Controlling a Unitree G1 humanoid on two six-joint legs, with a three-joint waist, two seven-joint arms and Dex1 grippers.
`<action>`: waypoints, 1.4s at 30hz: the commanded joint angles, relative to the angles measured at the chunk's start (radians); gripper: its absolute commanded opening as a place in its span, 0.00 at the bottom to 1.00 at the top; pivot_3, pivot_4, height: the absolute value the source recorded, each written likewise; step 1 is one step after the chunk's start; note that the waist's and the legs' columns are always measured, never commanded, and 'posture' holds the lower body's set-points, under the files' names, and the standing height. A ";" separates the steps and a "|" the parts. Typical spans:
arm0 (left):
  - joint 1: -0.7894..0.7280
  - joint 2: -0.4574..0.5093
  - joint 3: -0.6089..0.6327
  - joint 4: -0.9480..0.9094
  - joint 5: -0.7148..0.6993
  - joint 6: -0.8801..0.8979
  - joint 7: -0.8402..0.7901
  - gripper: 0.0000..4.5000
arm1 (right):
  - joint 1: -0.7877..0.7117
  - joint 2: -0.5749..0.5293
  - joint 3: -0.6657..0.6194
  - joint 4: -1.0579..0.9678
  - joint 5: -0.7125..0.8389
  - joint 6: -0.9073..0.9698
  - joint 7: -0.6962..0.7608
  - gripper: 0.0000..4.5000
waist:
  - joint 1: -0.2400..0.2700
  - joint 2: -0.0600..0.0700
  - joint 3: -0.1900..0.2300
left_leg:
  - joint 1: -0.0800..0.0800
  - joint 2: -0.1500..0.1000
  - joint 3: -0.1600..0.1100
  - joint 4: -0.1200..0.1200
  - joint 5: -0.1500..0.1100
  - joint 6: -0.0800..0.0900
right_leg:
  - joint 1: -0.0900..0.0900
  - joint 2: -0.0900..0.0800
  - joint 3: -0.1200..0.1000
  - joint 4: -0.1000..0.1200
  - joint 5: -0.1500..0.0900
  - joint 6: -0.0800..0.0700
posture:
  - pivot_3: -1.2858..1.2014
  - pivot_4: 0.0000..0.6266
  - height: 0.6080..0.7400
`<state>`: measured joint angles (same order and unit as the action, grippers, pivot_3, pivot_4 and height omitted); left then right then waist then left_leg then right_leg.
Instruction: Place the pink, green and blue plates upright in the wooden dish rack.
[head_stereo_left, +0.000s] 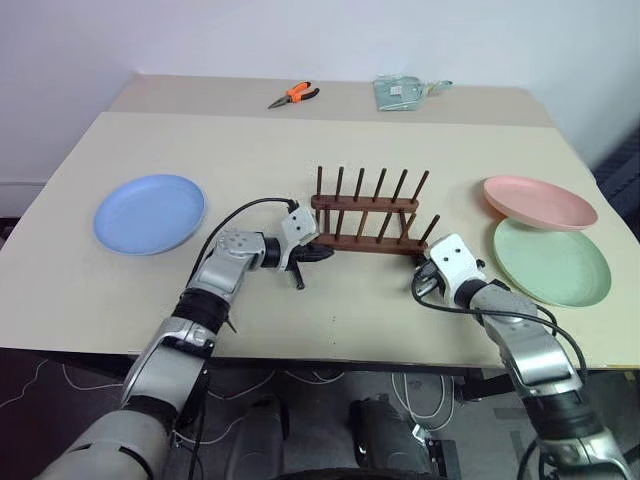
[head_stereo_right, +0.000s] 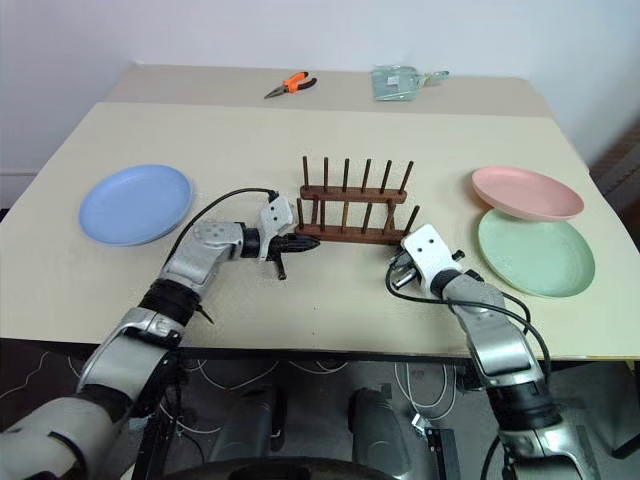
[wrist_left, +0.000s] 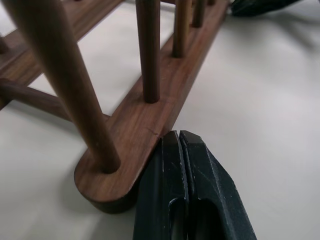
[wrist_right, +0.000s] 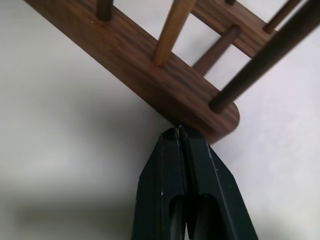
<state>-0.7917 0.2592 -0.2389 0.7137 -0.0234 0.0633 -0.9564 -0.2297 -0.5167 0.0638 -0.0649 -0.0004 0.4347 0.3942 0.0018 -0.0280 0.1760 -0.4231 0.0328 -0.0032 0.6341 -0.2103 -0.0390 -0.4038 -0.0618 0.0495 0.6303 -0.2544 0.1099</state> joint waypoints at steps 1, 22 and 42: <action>-0.007 0.000 0.010 0.051 0.016 -0.036 0.012 0.00 | -0.028 0.000 -0.022 0.024 -0.012 -0.019 -0.006 0.01 | 0.000 0.000 0.000 | 0.000 0.000 0.000 -0.001 0.000 0.000 | 0.000 0.000 0.000 0.000 0.000 0.001 | 0.52 0.24 0.90; 0.169 0.077 0.018 -0.590 -0.248 0.266 -0.219 0.00 | -0.129 -0.522 0.001 0.433 -0.442 -0.469 -0.038 0.73 | -0.024 0.003 0.001 | 0.001 0.000 0.002 -0.002 0.000 0.000 | -0.001 0.000 0.001 0.000 0.000 -0.001 | 0.52 0.24 0.90; 0.182 0.171 0.077 -0.526 -0.206 0.167 -0.126 0.00 | -0.115 -0.177 -0.298 -0.343 0.508 -0.065 0.014 0.02 | -0.024 0.006 0.001 | 0.001 0.002 -0.001 -0.002 0.000 0.000 | -0.001 0.003 0.002 0.002 0.002 0.004 | 0.52 0.24 0.90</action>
<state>-0.5951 0.4181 -0.1850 0.1888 -0.2269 0.2534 -1.0806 -0.3346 -0.7130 -0.1699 -0.2506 0.2368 0.2239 0.3923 -0.0219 -0.0221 0.1774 -0.4220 0.0347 -0.0055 0.6318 -0.2101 -0.0390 -0.4046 -0.0589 0.0505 0.6324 -0.2523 0.1137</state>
